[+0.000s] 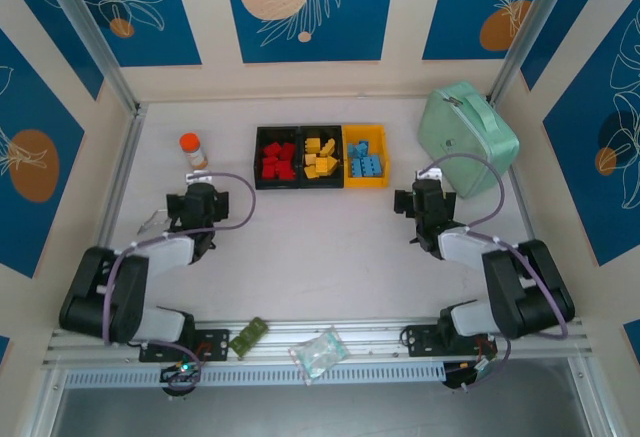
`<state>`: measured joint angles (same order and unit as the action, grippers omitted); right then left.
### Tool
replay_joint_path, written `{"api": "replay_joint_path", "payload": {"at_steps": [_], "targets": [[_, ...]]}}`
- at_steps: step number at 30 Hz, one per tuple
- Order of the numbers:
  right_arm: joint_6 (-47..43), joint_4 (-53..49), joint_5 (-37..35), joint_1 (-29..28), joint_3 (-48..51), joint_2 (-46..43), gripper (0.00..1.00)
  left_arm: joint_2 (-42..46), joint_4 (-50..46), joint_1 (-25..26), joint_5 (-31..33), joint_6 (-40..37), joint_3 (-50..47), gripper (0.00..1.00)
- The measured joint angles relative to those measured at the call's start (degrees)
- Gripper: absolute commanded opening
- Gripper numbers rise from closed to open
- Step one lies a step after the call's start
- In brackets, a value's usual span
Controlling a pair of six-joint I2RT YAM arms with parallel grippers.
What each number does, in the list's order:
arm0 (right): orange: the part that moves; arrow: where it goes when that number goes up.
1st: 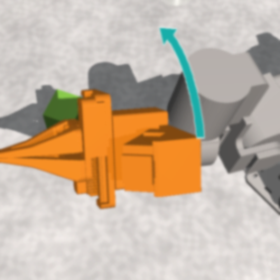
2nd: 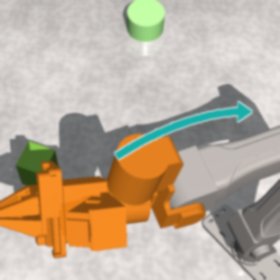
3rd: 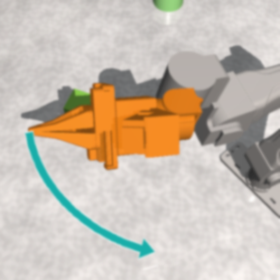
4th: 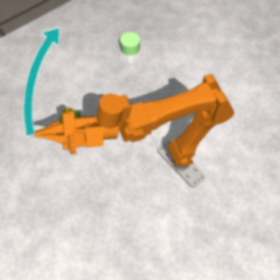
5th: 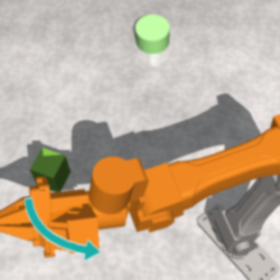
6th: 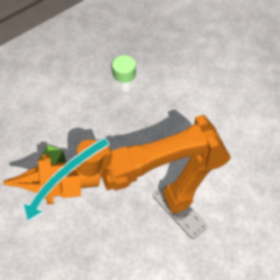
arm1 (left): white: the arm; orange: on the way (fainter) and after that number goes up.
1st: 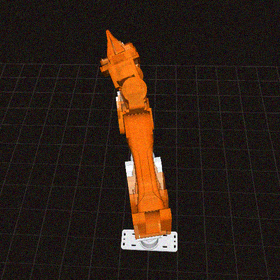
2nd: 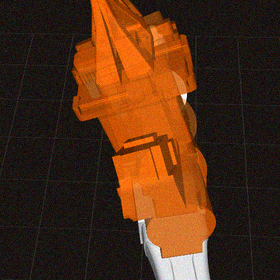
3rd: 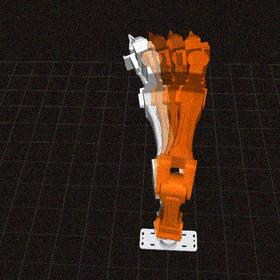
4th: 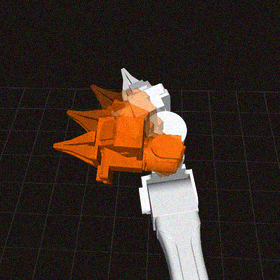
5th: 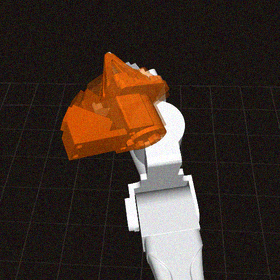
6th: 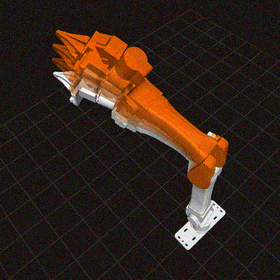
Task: Sort the legos into containers by color
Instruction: Reset both arms
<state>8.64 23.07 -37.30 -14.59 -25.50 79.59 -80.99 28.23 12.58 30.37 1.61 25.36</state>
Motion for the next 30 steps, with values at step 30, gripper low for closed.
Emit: {"api": "replay_joint_path", "payload": {"at_steps": [30], "targets": [[-1.11, 24.06, 19.54, 12.41, 3.74, 7.74, 0.99, -8.94, 28.37, -4.90, -12.41, -4.74, -5.81, 0.99]]}}
